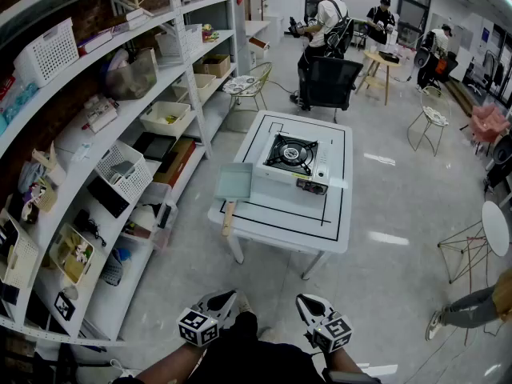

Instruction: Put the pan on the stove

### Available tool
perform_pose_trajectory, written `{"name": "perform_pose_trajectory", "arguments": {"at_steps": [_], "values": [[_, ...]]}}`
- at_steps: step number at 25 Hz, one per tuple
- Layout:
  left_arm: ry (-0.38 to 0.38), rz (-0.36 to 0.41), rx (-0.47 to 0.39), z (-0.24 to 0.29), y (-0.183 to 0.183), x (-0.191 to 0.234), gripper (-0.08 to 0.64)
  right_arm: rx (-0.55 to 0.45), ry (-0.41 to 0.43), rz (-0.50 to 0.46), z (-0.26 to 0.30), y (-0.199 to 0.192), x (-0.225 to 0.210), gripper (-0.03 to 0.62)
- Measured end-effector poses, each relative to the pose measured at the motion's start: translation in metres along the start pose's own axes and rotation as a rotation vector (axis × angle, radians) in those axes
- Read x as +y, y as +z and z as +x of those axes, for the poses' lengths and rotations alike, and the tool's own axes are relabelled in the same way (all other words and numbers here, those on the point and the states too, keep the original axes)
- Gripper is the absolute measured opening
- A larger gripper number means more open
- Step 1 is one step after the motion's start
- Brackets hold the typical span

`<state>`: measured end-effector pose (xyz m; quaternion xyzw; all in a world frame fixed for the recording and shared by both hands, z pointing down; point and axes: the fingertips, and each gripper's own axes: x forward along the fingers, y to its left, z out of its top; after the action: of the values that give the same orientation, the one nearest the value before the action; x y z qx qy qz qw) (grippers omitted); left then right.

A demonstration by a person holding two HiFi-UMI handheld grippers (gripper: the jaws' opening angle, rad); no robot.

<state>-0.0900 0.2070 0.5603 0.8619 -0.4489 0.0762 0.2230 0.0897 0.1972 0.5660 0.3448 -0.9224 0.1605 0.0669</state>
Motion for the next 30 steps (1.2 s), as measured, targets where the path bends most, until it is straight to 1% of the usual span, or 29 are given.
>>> {"name": "perform_pose_trajectory", "arguments": {"at_steps": [9,16,19,22,27,30], "values": [[0.029,0.002,-0.013,-0.025,-0.006,-0.005,0.009,0.013,0.03,-0.02,-0.006,-0.005,0.025,0.026],[0.05,0.002,-0.016,-0.038,-0.013,-0.002,0.009,0.015,0.01,-0.015,-0.003,-0.012,0.031,0.026],[0.068,-0.009,-0.015,-0.042,-0.015,0.001,0.009,0.018,0.014,-0.016,-0.001,-0.013,0.032,0.026],[0.079,-0.026,-0.032,-0.046,-0.011,0.002,0.009,0.022,0.023,-0.014,0.002,-0.015,0.033,0.026],[0.095,-0.028,-0.049,-0.05,-0.006,0.004,0.009,0.026,0.037,-0.012,0.008,-0.016,0.034,0.026],[0.105,-0.058,-0.054,-0.052,-0.007,0.005,0.009,0.024,0.046,-0.006,0.009,-0.014,0.036,0.025]]}}
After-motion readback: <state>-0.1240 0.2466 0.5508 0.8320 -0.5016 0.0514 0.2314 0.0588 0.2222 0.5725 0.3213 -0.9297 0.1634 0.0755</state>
